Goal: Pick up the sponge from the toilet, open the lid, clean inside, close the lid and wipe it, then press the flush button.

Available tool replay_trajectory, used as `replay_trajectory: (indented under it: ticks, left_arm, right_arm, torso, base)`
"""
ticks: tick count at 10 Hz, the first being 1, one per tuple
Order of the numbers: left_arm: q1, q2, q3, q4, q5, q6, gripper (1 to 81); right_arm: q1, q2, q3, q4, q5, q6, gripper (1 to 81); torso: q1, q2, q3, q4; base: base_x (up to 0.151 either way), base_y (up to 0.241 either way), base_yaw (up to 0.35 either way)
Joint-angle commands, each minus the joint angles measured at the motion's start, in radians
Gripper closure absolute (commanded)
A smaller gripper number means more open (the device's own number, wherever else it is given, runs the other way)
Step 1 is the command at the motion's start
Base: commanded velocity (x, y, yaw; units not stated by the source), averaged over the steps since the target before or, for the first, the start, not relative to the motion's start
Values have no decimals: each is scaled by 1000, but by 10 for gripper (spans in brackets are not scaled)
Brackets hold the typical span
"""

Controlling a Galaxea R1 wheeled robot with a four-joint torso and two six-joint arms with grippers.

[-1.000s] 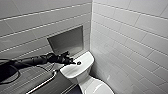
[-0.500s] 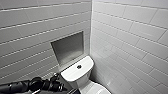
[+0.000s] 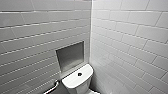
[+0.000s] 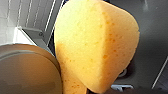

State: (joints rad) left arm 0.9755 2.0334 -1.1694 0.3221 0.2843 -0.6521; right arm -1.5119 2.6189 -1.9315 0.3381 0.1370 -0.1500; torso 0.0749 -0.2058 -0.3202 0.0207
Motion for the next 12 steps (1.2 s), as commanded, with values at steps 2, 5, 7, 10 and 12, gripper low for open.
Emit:
replay_trajectory:
  ticks: [2,5,7,10,12]
  left_arm:
    - [292,218,-332,199,-272,5,811]
    - [392,352,-544,174,-376,-10,811]
    - [440,459,-723,126,-455,-24,811]
    - [478,570,-892,127,-453,-24,811]
    - [492,622,-963,133,-441,-24,811]
  right_arm:
    - [23,3,-4,-8,-66,0,811]
    - [11,17,-50,10,-21,3,811]
    - [9,34,-69,22,-4,3,811]
    - [5,62,-133,22,-7,1,811]
    - [0,77,-153,18,-7,1,811]
  torso:
    - [-1,0,6,0]
    - [-2,-1,11,0]
    - [-2,-2,11,0]
    - [-2,-2,12,0]
    - [-2,-2,58,0]
  base:
    - [0,0,0]
    - [0,0,0]
    - [0,0,0]
    - [0,0,0]
    - [0,0,0]
